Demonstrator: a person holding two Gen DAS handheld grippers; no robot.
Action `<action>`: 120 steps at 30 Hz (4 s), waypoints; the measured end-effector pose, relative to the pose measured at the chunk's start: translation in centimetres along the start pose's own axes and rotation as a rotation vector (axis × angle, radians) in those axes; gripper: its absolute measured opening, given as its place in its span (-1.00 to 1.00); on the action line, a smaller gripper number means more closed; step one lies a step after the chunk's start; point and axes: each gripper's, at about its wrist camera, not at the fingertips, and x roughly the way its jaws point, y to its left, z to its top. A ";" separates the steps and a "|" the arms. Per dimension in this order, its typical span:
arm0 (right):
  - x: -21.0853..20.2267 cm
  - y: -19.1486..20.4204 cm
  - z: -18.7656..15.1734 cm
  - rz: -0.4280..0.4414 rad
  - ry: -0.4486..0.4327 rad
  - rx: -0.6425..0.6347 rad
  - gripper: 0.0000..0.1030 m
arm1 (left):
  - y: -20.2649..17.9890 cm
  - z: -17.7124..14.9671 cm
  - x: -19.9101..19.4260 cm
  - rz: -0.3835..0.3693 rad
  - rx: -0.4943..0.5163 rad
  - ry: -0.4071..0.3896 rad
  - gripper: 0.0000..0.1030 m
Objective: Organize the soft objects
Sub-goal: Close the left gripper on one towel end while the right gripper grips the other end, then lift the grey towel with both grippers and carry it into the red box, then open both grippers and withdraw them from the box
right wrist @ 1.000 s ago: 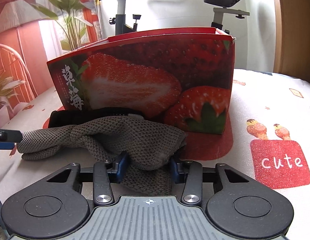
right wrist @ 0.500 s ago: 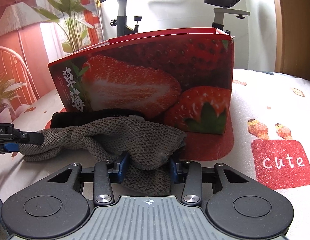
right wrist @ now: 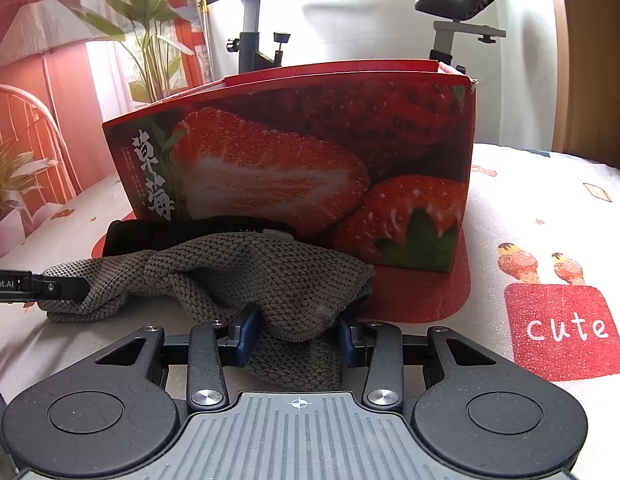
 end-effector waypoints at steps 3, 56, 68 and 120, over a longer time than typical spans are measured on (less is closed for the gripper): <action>-0.1 0.0 0.0 0.005 -0.003 0.000 -0.47 | 0.0 -0.1 -0.1 -0.014 0.002 -0.003 -0.14; -9.1 3.9 6.1 -0.027 -0.298 -0.231 -0.61 | -3.6 7.3 -7.3 -0.087 0.116 -0.285 -0.63; -7.1 2.4 13.0 -0.009 -0.312 -0.268 -0.61 | -5.8 12.1 -5.2 -0.089 0.168 -0.322 -0.63; 4.6 -3.2 21.5 -0.094 0.003 -0.161 0.20 | -8.6 20.1 3.6 -0.147 0.340 -0.196 0.42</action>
